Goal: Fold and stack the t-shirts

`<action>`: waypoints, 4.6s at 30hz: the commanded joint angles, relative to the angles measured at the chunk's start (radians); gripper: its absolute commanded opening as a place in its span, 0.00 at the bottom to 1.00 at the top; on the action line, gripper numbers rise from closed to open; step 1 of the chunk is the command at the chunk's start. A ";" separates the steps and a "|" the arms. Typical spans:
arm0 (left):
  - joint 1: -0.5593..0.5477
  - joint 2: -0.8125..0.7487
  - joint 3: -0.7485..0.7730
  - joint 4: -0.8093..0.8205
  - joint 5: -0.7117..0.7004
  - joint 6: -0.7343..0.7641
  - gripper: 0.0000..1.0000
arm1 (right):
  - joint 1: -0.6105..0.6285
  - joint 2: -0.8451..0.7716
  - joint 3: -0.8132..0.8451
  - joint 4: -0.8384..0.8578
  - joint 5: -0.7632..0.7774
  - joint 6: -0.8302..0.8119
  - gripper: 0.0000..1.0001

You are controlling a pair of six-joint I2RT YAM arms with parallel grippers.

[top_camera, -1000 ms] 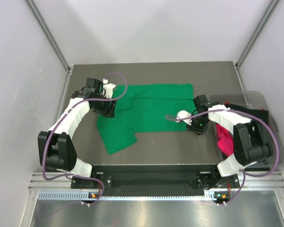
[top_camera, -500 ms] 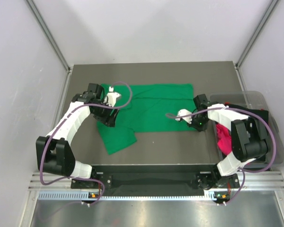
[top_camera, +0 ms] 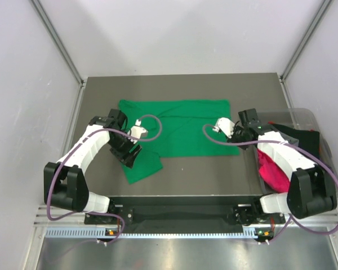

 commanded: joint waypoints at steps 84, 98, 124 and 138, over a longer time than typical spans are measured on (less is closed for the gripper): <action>-0.159 0.203 -0.193 0.125 -0.147 -0.081 0.47 | 0.000 0.240 0.077 -0.039 -0.031 0.092 0.01; -0.222 0.276 -0.212 0.185 -0.213 -0.132 0.33 | 0.002 0.234 0.078 -0.038 -0.024 0.089 0.01; -0.320 0.255 -0.113 0.105 -0.224 -0.224 0.40 | 0.000 0.234 0.086 -0.050 -0.031 0.084 0.01; -0.338 0.347 -0.193 0.197 -0.333 -0.216 0.15 | 0.000 0.233 0.063 -0.023 -0.021 0.086 0.02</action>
